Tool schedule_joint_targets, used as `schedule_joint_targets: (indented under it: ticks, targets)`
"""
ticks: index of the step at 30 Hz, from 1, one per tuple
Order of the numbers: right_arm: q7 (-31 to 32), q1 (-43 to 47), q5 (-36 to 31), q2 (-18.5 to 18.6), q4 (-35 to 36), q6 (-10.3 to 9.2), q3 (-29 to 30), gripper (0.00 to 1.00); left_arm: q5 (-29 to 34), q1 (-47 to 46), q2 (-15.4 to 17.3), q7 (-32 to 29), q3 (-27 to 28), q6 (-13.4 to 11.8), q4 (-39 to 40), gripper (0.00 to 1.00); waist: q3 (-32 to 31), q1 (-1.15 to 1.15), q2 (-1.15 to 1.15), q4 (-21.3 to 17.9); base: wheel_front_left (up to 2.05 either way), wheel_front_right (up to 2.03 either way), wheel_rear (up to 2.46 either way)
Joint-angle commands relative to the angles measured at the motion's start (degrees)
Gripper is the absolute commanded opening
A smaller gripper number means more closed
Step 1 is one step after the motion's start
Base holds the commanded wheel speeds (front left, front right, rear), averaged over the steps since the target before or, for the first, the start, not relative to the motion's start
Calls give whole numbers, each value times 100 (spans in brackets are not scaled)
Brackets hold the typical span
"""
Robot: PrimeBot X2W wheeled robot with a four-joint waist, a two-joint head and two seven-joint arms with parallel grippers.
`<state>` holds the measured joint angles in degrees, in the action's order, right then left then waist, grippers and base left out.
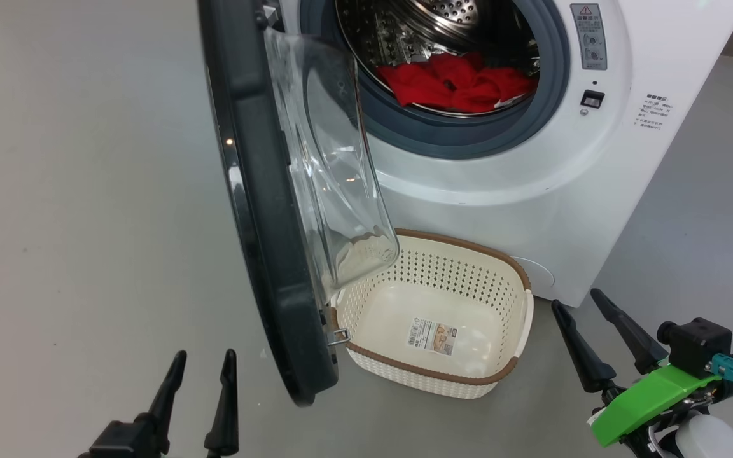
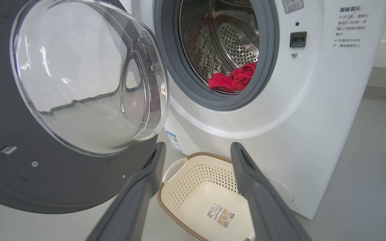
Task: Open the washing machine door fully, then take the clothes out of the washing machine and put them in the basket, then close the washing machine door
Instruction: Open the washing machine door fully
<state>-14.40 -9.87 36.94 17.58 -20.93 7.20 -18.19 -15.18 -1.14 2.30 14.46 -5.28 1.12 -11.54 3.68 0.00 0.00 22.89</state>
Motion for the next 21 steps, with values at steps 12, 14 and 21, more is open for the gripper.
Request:
schedule_joint_targets:
  ticks: [12, 14, 21]
  targets:
    - [-60, 302, -650, -223, 582, 29, 461, 100, 68, -109, 58, 54, 222, 45, 184, 100, -5, 0, 0, -16, 0, 0, 0]
    - [-60, 345, -676, -244, 531, 29, 462, 100, 66, -111, 58, 54, 210, 46, 180, 100, -9, 0, 0, -10, 0, 0, 0]
    - [-60, 447, -805, -291, 375, 29, 460, 100, 46, -126, 58, 54, 173, 34, 160, 100, -8, 0, 0, 11, 0, 0, 0]
